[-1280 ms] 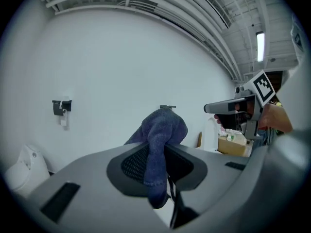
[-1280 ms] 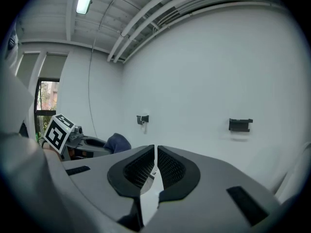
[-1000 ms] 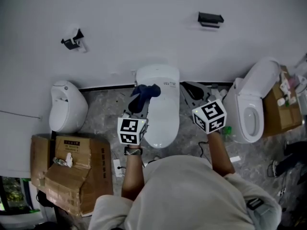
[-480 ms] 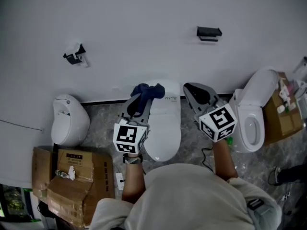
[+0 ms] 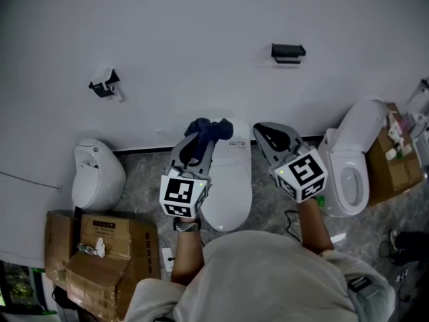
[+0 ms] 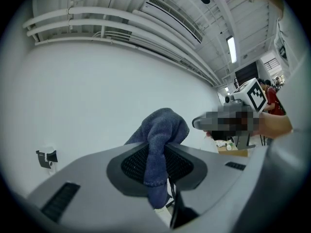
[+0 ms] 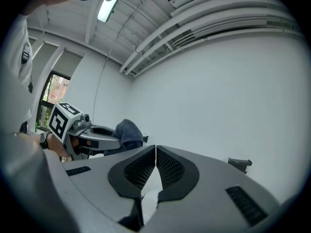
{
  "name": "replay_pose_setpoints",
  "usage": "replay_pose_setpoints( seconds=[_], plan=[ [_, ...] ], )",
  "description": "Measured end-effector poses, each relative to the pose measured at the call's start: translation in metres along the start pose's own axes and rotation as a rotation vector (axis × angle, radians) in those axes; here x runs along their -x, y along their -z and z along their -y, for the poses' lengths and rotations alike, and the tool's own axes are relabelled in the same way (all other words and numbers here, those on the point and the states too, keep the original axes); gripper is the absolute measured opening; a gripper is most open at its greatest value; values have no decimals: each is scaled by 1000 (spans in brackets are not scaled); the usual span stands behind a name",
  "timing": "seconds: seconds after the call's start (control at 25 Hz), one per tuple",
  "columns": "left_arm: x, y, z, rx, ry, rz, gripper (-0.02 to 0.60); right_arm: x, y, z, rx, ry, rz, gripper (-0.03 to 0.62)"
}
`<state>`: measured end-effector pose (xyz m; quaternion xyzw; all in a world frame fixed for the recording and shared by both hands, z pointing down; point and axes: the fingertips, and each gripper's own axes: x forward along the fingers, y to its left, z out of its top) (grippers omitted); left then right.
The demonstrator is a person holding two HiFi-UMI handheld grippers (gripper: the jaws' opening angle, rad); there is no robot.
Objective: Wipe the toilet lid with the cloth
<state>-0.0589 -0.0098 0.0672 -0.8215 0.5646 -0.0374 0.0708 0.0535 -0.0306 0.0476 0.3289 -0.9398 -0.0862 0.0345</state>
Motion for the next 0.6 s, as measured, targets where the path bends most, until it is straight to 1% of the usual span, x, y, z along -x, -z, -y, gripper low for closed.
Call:
replay_pose_setpoints(
  seconds=[0.12, 0.28, 0.44, 0.6],
  plan=[
    [3, -1, 8, -11, 3, 7, 84, 4, 2, -2, -4, -7, -5, 32],
    [6, 4, 13, -23, -11, -9, 83, 7, 4, -4, -2, -10, -11, 32],
    [14, 15, 18, -11, -10, -34, 83, 9, 10, -11, -4, -17, -26, 32],
    [18, 16, 25, -11, -9, -35, 84, 13, 12, -16, -5, -25, -28, 32]
  ],
)
